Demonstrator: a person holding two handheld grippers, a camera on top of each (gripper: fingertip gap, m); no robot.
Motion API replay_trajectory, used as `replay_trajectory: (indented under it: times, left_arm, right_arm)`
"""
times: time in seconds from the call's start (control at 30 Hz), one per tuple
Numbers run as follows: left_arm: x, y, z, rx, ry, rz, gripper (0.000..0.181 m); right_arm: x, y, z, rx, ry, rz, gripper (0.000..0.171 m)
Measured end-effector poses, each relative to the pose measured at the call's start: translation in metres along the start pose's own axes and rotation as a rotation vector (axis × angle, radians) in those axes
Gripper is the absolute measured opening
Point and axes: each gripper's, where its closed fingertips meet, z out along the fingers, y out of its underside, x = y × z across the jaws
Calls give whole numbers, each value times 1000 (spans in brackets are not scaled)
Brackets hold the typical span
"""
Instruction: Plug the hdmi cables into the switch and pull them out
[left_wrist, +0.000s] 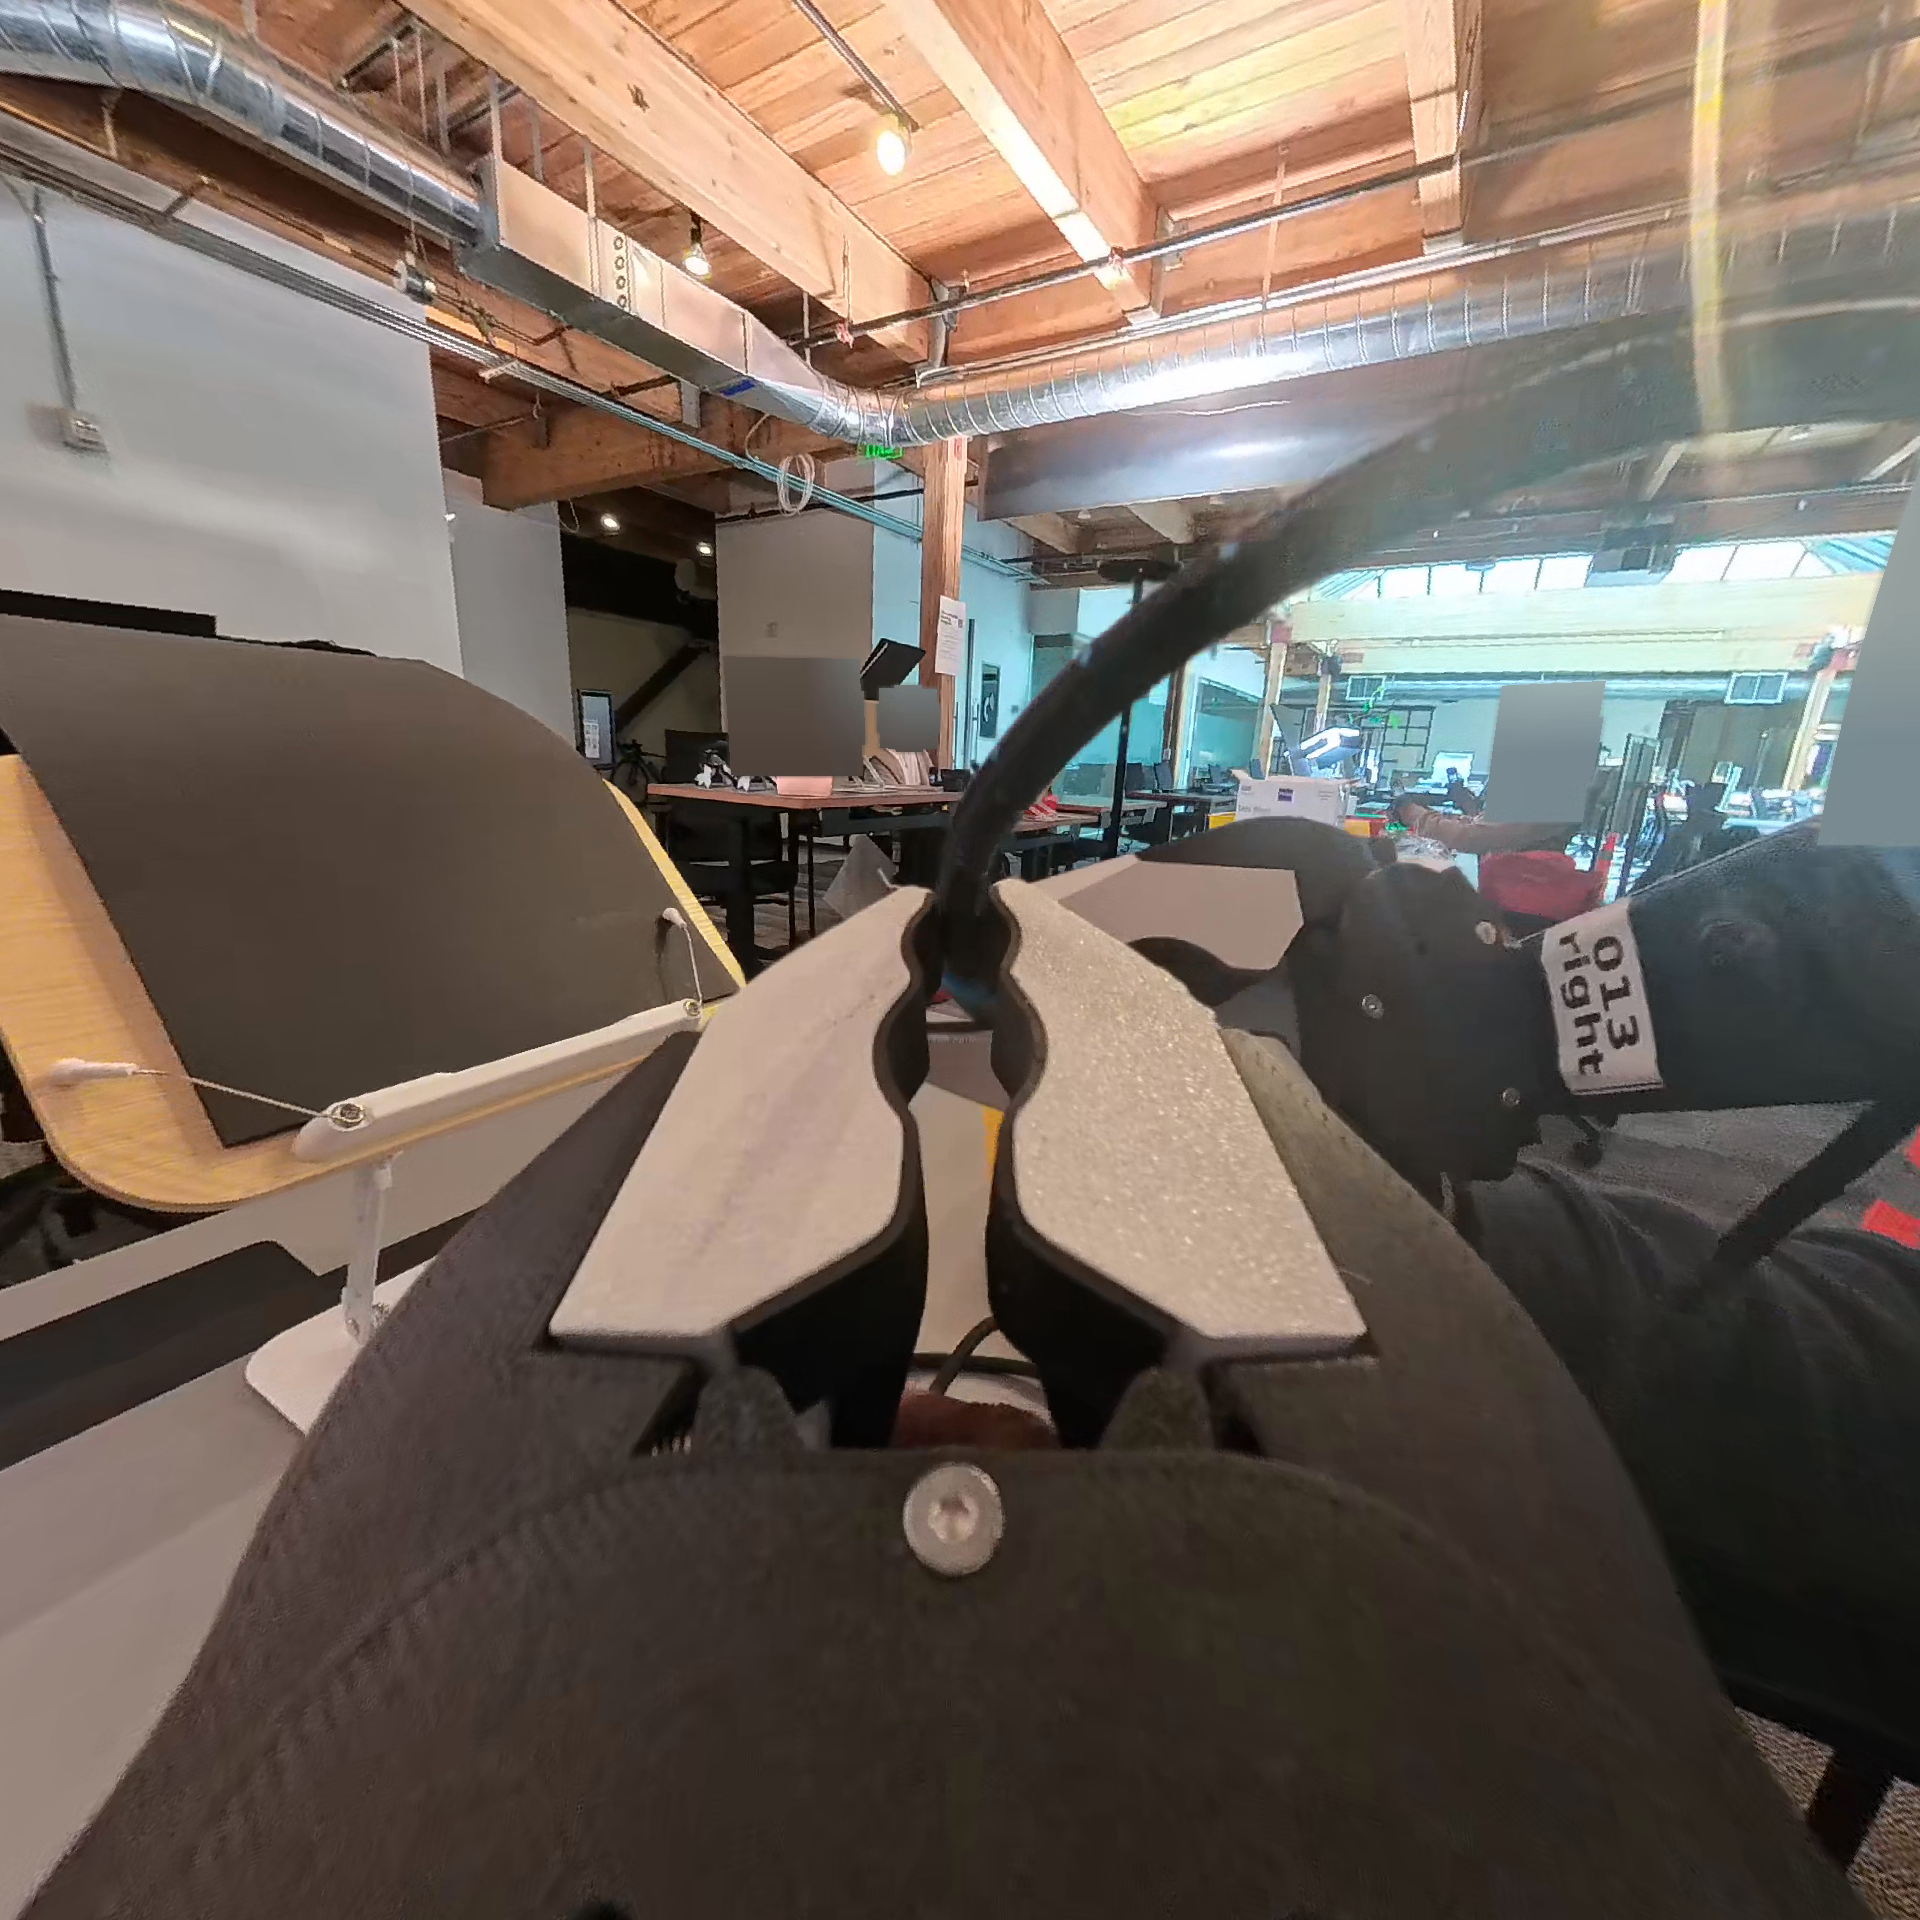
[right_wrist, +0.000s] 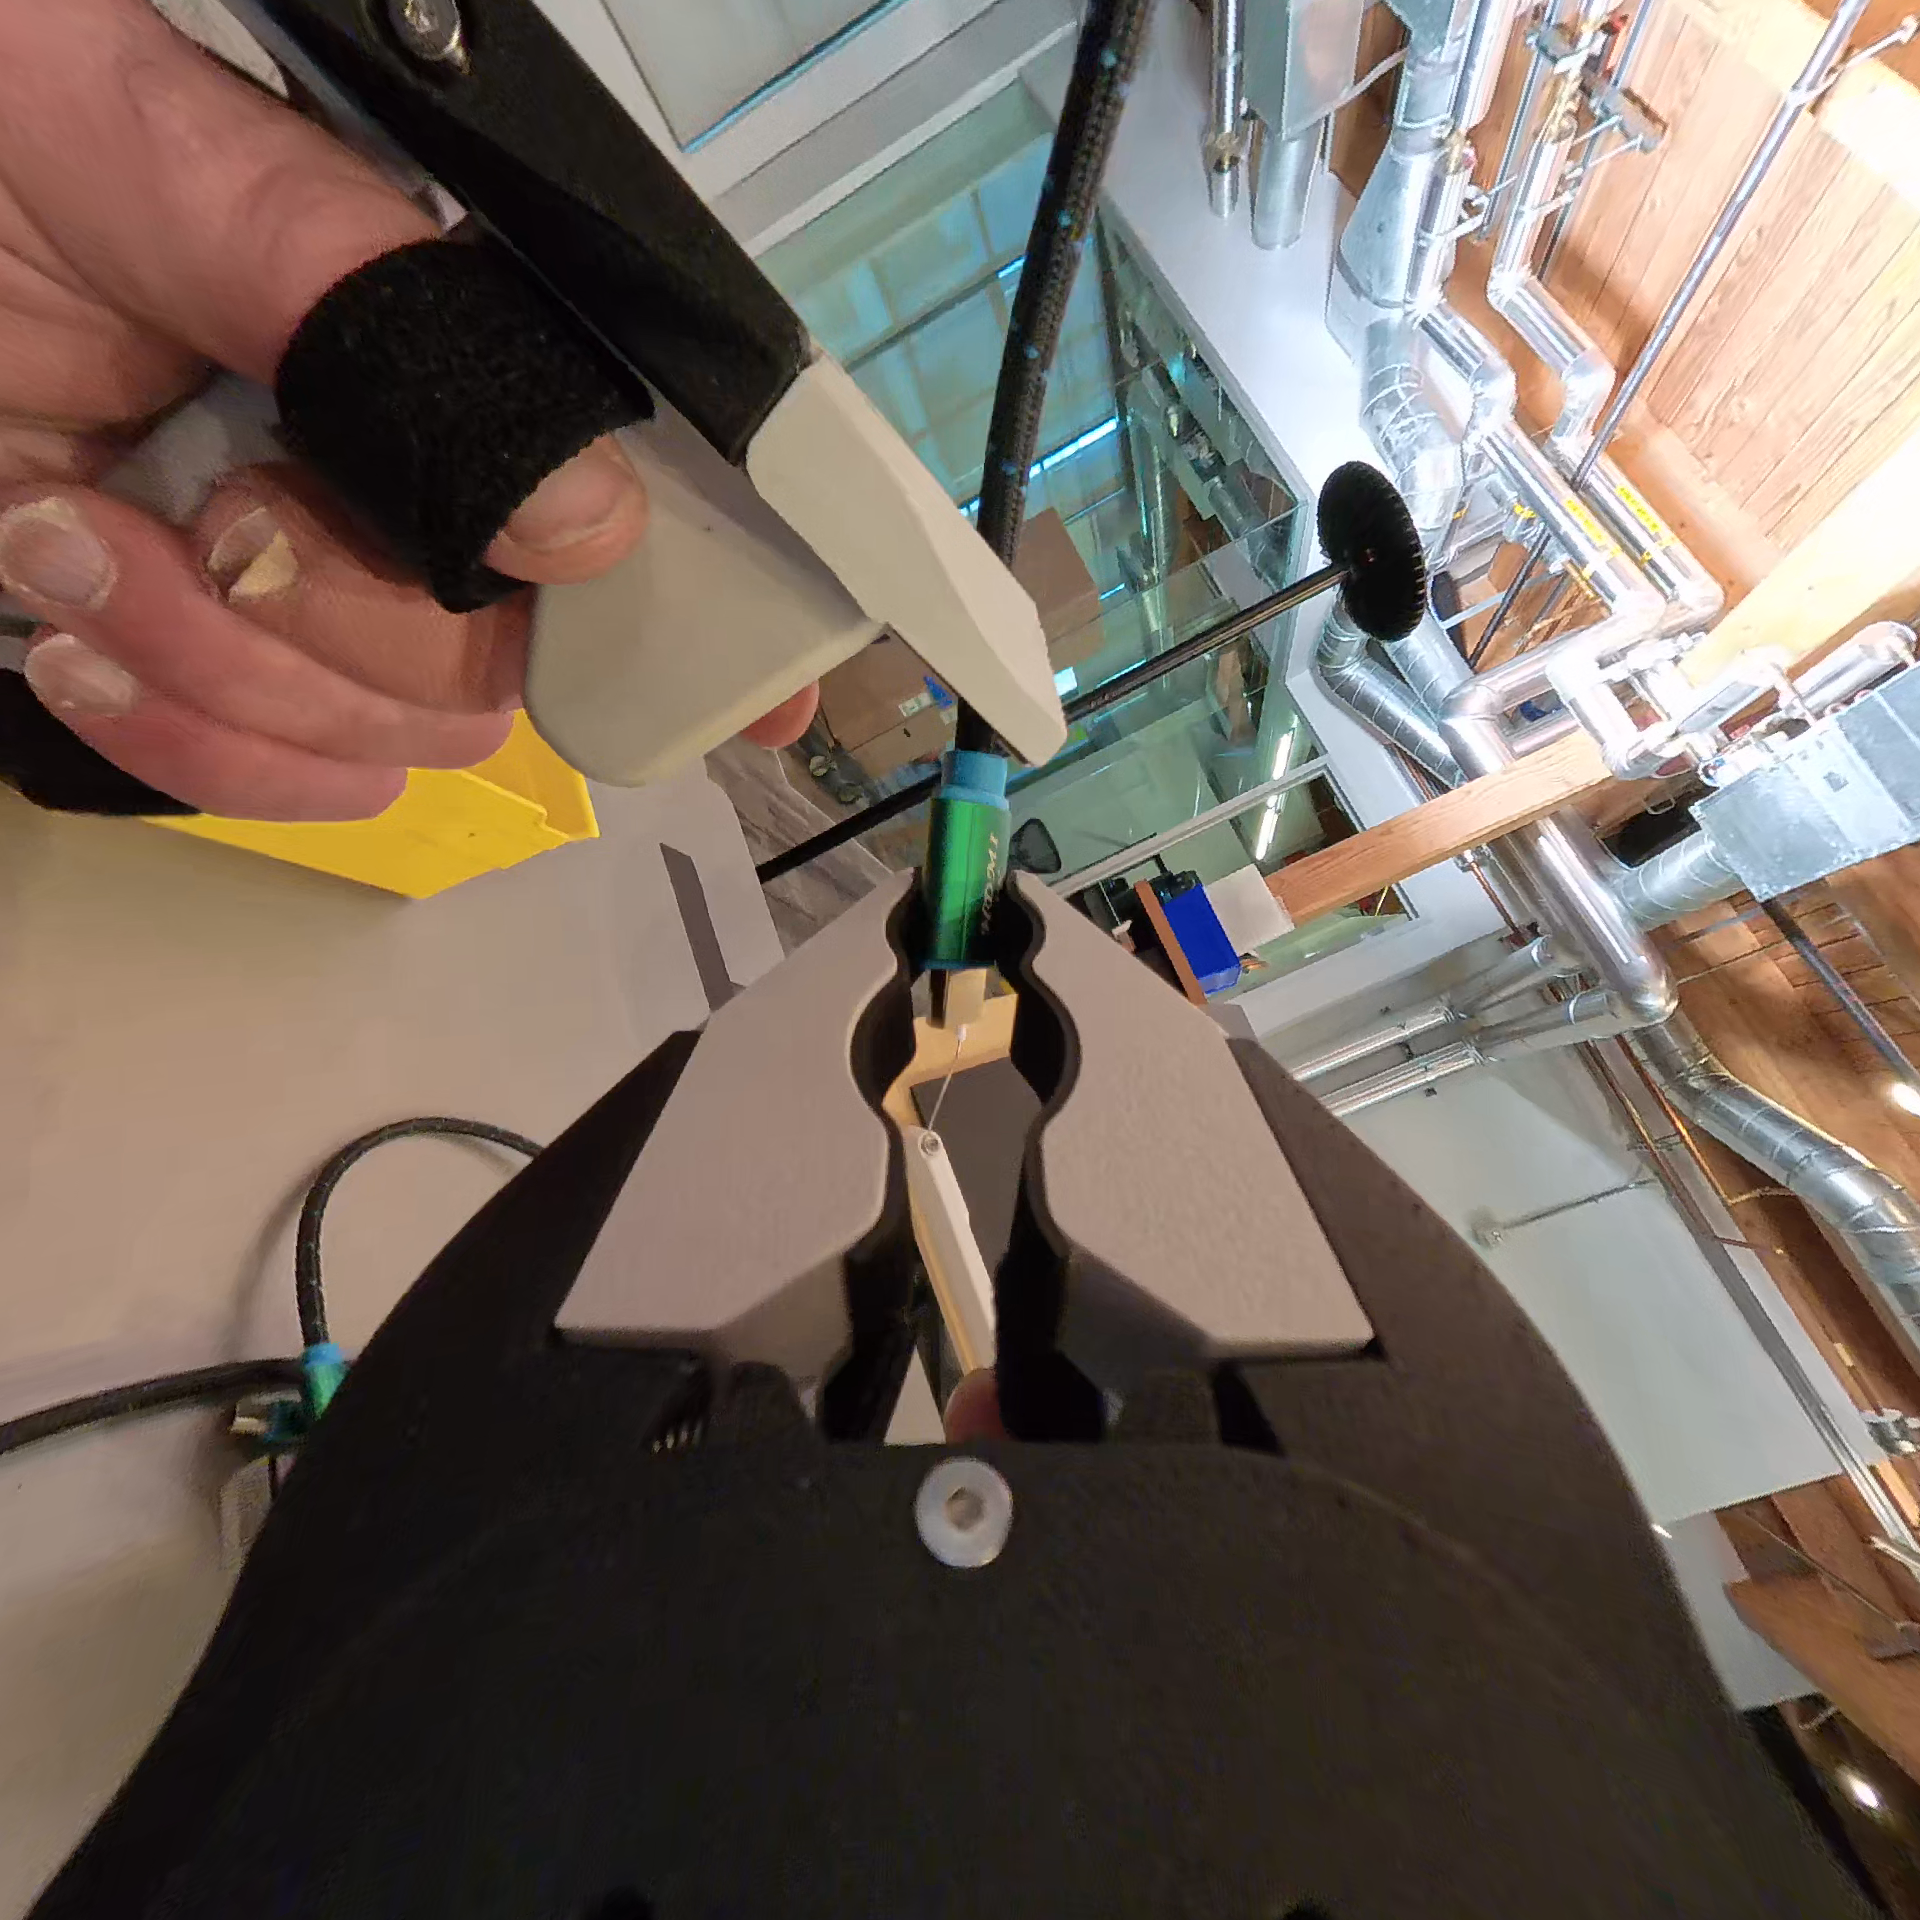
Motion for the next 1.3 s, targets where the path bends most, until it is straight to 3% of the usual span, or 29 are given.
replay_trajectory:
  times: [0.13,0.4,0.57,1.03,1.3]
  left_arm:
    - [-2,6,1,-46,5,63,9]
    - [6,30,2,-237,131,148,48]
    - [14,33,-1,-272,190,153,24]
    - [9,43,0,-292,165,91,20]
    - [-8,39,-3,-257,114,73,20]
  right_arm:
    - [-4,5,-1,-18,-63,-11,10]
    - [-15,6,-6,-15,-211,-37,10]
    - [-21,6,-10,-1,-262,-92,10]
    - [-24,15,-9,-40,-272,-112,11]
    - [-16,53,-14,-107,-327,128,31]
